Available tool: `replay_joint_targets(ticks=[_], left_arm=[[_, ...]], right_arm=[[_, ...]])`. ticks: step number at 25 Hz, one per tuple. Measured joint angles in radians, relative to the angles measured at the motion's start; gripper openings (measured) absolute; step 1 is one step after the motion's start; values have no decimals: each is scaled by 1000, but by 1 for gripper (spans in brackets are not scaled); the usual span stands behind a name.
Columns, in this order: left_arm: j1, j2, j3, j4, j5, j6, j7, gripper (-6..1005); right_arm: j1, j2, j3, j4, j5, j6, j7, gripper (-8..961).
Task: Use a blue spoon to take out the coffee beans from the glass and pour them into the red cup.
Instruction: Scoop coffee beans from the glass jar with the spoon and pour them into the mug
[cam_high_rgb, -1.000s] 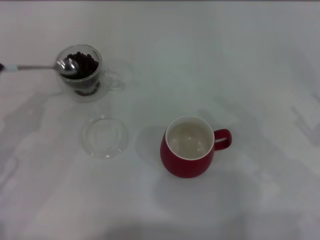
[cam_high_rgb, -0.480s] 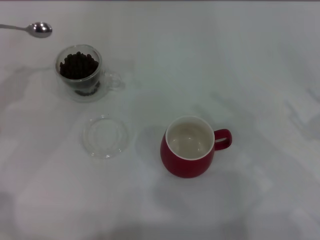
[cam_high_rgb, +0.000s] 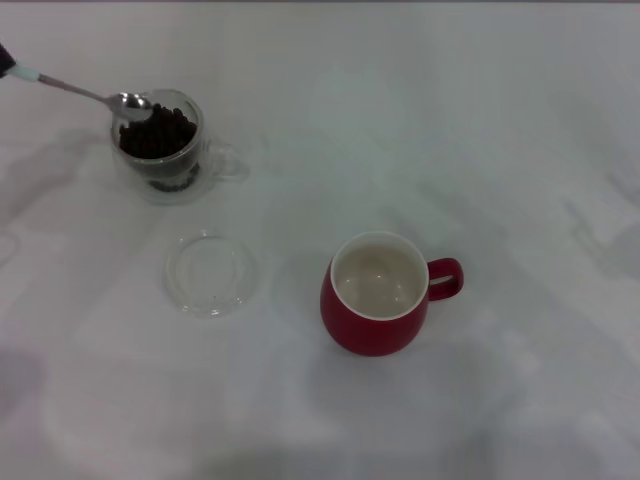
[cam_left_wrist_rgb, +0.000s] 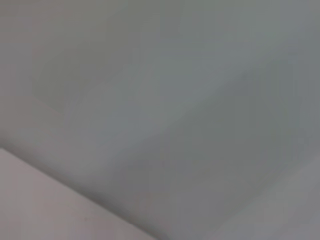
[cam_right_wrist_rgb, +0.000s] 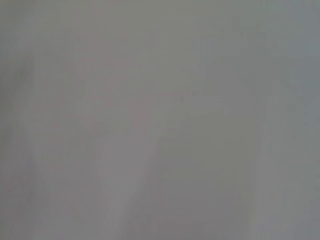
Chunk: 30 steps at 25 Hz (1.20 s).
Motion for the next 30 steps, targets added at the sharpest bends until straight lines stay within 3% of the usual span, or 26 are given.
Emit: replay_joint_targets(ticks=[16, 30], left_arm=[[-46, -22, 1, 14, 122, -153, -13, 127], [-102, -24, 1, 31, 188, -217, -90, 126]], right_arm=[[-13, 0, -1, -2, -2, 15, 22, 647], [-6, 0, -1, -2, -2, 49, 22, 648]])
